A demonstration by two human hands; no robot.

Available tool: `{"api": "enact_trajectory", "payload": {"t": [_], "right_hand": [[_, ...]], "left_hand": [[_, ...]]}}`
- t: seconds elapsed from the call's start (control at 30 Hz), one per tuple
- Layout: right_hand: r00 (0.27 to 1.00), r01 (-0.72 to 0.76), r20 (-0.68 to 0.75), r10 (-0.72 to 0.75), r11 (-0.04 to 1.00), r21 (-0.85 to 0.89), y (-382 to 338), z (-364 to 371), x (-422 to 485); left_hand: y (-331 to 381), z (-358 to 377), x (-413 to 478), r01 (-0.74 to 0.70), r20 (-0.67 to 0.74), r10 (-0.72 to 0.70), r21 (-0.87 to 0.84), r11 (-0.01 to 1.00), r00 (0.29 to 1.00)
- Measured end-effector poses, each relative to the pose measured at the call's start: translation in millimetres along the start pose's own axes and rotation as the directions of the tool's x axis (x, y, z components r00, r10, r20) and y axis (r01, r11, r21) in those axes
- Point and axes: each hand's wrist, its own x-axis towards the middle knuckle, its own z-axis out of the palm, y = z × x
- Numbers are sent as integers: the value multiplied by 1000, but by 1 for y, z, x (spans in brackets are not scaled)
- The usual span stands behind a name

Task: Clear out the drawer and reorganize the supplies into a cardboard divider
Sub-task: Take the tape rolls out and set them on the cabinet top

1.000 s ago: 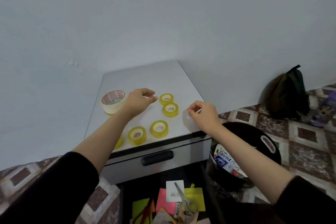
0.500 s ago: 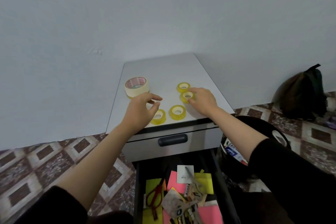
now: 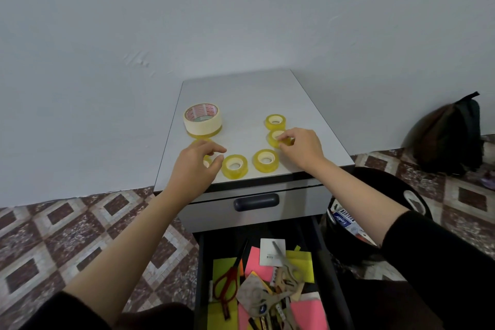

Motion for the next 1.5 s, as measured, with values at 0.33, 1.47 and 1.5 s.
{"api": "enact_trajectory", "payload": {"t": [0.33,1.47,1.5], "right_hand": [[981,-8,-193,24,996,87,-3,-8,7],[931,292,289,-225,932,-215,-3,10,-3],[930,298,287,-229,927,-227,-6,11,-4]], "left_hand": [[-16,6,-1,36,-59,-40,-71,997,997],[-32,14,-2,-193,205,126,347,918,971],[-34,12,-2,-187,196,124,348,919,973]]}}
